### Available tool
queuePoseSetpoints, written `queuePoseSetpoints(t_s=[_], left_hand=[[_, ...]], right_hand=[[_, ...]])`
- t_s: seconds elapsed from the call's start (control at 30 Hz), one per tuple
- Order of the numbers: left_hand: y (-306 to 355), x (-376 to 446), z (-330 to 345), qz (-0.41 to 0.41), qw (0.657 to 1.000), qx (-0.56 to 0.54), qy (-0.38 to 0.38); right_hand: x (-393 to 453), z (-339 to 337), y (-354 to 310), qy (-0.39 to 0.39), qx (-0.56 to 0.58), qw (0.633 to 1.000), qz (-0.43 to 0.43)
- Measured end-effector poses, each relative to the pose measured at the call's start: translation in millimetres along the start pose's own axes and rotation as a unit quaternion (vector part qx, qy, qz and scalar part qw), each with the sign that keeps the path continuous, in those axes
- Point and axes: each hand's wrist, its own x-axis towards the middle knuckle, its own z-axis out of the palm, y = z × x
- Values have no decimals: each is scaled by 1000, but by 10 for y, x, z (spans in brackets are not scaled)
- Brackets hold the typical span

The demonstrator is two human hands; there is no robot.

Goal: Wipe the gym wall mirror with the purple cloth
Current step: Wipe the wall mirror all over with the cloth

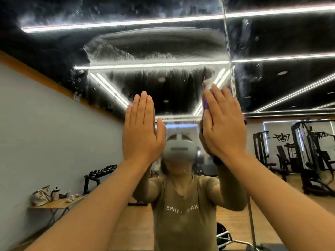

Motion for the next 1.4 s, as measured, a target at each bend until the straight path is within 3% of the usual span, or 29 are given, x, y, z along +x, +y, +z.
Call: queuePoseSetpoints(t_s=[0.17, 0.33, 0.47, 0.73, 0.87, 1.13, 1.27, 1.4], left_hand=[[15, -12, -2, -6, 1000, 12, -2], [28, -9, -2, -5, 1000, 19, -4], [23, -6, 10, -3, 1000, 29, 0], [14, 8, 17, 2, 1000, 24, 16], [-2, -2, 17, 1, 1000, 25, 13], [20, -11, 9, 0, 1000, 18, 13], [25, -14, 9, -1, 1000, 13, 15], [15, -7, 11, -1, 1000, 15, 16]], right_hand=[[-822, -120, 19, -39, -2, 999, -37], [-911, -139, 60, -44, -8, 997, -55], [-644, -63, 34, -15, -2, 998, -58], [454, 143, -22, -20, -18, 999, 24], [-121, 69, -40, -5, -14, 1000, 25], [-1399, -144, -75, -71, -25, 997, -22], [-1196, -126, -41, -64, -20, 996, -54], [-388, 0, -44, -43, -15, 997, -59]])
